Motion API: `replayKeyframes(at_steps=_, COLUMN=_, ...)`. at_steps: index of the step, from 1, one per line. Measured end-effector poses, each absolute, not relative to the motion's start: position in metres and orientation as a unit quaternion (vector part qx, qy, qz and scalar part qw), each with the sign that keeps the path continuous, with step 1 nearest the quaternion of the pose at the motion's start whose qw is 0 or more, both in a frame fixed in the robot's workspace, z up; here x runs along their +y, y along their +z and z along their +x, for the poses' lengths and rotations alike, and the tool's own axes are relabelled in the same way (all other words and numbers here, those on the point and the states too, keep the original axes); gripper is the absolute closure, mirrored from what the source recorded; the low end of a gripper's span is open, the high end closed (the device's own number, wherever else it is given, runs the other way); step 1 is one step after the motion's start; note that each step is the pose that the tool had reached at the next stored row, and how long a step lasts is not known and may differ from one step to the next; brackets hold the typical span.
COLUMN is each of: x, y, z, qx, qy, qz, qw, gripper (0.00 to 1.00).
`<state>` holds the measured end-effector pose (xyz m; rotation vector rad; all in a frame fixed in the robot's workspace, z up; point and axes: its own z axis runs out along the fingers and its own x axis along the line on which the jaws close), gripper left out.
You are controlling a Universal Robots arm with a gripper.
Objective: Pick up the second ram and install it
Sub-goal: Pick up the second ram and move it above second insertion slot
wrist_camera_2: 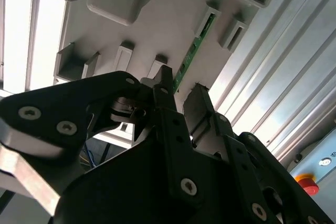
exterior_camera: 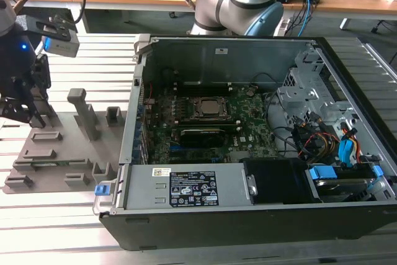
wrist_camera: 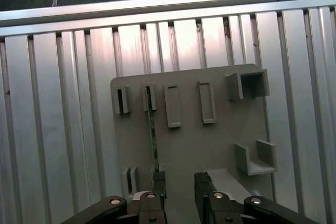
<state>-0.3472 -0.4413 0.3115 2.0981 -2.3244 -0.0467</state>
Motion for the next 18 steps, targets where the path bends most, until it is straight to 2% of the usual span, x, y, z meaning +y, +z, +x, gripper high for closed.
replayKeyframes(at_steps=18, x=-0.442, y=0.291, z=-0.347, qx=-0.742, qy=-0.015, qz=0.67, qw=0.005, gripper=0.64)
